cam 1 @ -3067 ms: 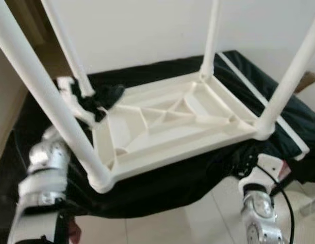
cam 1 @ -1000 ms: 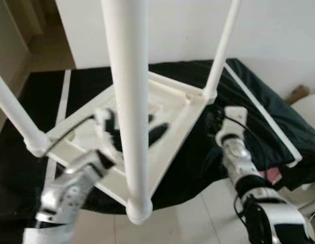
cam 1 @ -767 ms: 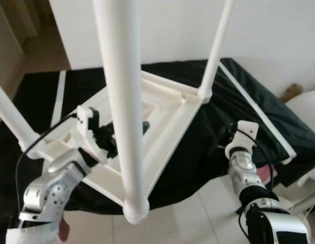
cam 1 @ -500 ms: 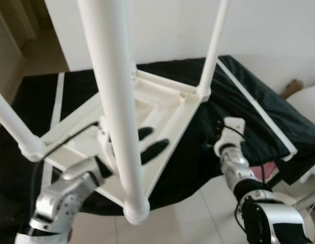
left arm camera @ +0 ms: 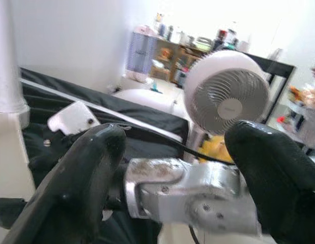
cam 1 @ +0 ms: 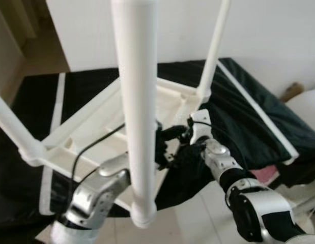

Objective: Building children table

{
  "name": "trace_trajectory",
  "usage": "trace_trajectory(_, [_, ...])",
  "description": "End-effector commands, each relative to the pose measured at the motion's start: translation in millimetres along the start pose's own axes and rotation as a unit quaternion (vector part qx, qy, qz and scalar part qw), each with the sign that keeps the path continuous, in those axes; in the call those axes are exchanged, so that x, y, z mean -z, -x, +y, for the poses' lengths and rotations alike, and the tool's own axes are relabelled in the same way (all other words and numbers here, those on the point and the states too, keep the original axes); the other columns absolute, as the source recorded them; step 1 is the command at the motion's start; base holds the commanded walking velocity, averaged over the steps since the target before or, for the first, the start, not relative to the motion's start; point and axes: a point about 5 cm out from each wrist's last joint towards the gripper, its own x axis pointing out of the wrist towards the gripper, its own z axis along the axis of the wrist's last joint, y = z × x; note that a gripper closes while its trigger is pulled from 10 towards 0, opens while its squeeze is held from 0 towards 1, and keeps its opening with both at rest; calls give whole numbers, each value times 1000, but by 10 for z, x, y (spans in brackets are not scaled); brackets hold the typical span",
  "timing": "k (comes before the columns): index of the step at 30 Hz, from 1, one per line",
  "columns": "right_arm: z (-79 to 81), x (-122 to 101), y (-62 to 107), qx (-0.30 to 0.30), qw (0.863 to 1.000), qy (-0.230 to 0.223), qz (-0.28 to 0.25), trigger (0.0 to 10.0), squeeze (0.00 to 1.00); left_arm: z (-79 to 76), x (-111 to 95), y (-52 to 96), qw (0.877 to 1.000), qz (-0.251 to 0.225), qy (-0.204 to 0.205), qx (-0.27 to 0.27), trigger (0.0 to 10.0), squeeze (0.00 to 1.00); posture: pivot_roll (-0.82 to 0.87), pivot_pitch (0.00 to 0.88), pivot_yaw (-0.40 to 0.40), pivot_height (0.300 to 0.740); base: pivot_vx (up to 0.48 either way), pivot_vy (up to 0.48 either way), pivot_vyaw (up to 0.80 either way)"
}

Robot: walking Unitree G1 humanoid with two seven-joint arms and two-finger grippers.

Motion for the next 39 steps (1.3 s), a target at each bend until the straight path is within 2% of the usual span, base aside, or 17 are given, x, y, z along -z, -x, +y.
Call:
trace_trajectory(1, [-96,-29,13,24,1000,-8,-13,10000,0,74,4,9,999,5,-17,-39,10000,0,48,0,-7,740,0,0,0])
trace_trajectory(3, [-220,-25,72,52,998,-28,-34,10000,0,267,18,162,996,24,-34,-79,10000,0,50,0,-5,740,0,0,0])
trace_trajectory(4, [-220,-25,72,52,998,-28,-34,10000,0,267,18,162,996,24,-34,-79,10000,0,50,0,-5,740,0,0,0])
trace_trajectory(7, [-358,35,182,72,996,-27,-49,10000,0,452,18,403,991,56,-68,-102,10000,0,41,0,-2,740,0,0,0])
trace_trajectory(8, [-358,35,182,72,996,-27,-49,10000,0,452,18,403,991,56,-68,-102,10000,0,41,0,-2,740,0,0,0])
trace_trajectory(10, [-501,123,340,84,994,-24,-58,10000,0,599,-32,706,986,92,-103,-96,10000,0,25,0,5,740,0,0,0])
trace_trajectory(11, [-501,123,340,84,994,-24,-58,10000,0,599,-32,706,986,92,-103,-96,10000,0,25,0,5,740,0,0,0])
trace_trajectory(12, [-603,181,479,89,994,-16,-63,10000,0,647,-99,919,981,123,-130,-68,10000,0,16,0,11,740,0,0,0])
trace_trajectory(14, [-674,218,584,90,994,-12,-65,10000,0,678,-145,1051,980,146,-123,-51,10000,0,8,0,15,740,0,0,0])
trace_trajectory(17, [-688,223,607,89,994,-12,-65,10000,0,687,-157,1077,979,152,-127,-46,10000,0,8,0,15,740,0,0,0])
trace_trajectory(19, [-722,215,675,80,994,-4,-69,10000,0,704,-157,1172,973,191,-131,-20,10000,0,1,0,22,740,0,0,0])
trace_trajectory(22, [-731,209,697,77,995,-1,-70,10000,0,709,-155,1203,970,205,-133,-11,10000,0,0,0,24,740,0,0,0])
trace_trajectory(24, [-740,167,731,70,995,3,-75,10000,0,794,-90,1260,955,256,-147,-3,10000,0,-2,0,25,740,0,0,0])
trace_trajectory(26, [-740,167,731,70,995,3,-75,10000,0,794,-90,1260,955,256,-147,-3,10000,0,-2,0,25,740,0,0,0])
trace_trajectory(29, [-708,77,754,61,995,4,-84,10000,0,948,36,1305,922,335,-196,6,10000,0,-12,0,30,740,0,0,0])
trace_trajectory(30, [-703,66,752,60,995,4,-85,10000,0,958,60,1307,918,344,-199,11,10000,0,-12,0,30,740,0,0,0])
trace_trajectory(39, [-697,46,790,55,995,6,-85,10000,0,947,165,1366,903,380,-194,43,10000,0,-18,0,32,740,0,0,0])
